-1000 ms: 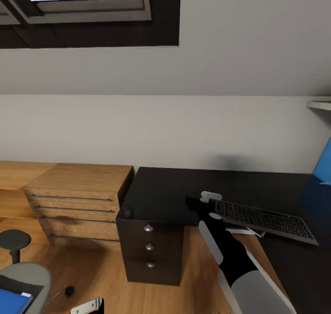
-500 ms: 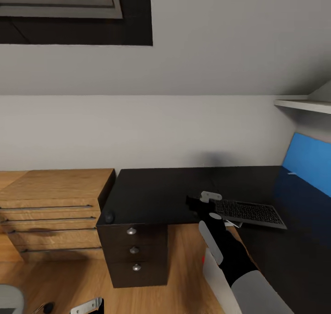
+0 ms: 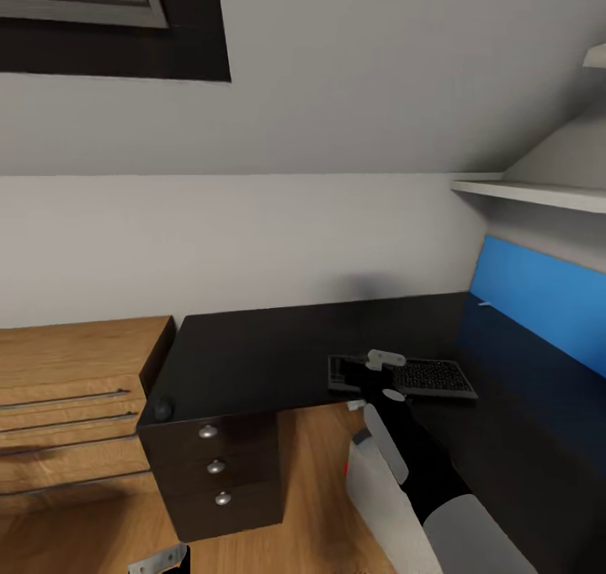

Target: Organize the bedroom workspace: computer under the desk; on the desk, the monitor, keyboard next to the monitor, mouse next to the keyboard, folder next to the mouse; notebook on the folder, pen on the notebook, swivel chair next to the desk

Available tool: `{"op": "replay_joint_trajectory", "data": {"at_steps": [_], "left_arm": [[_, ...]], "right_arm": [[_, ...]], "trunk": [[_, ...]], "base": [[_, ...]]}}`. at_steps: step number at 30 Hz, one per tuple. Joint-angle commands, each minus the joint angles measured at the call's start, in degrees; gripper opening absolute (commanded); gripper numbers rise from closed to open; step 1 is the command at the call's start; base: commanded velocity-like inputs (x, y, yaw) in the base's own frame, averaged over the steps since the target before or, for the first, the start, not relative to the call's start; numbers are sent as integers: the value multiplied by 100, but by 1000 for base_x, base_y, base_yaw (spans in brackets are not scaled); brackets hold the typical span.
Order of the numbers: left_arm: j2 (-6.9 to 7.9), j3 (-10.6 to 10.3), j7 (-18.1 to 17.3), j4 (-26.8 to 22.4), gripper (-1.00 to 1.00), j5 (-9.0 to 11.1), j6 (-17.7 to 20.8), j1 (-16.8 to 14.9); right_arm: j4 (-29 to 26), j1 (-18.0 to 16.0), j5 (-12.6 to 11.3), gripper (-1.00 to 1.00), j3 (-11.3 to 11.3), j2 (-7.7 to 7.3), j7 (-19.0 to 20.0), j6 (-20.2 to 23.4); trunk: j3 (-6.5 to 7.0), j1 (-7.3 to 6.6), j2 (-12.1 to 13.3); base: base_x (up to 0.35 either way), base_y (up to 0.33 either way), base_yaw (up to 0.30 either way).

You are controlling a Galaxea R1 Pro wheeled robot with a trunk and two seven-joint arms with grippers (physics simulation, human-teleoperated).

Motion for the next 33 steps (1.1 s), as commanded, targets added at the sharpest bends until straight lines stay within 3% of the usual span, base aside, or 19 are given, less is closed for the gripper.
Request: {"op": "replay_joint_trajectory", "data": {"at_steps": [1,10,33], "left_arm": [[8,-24,30,-2,100,60,-36,-1],[8,-33,30,133,100,60,-36,-1],[13,15,26,147,100,70,-36,-1]], "right_arm": [[-3,-5,-45,100,15,-2,-45,15],[-3,-5,-45,100,15,3,-49,14],[-16,-5,-45,100,16,6,-50,-8]], "trunk": [[-6,1,-4],[-17,1,-4],[-23,1,-4]], "base": [[0,0,-266],[0,0,-216],[29,0,-7]]}}
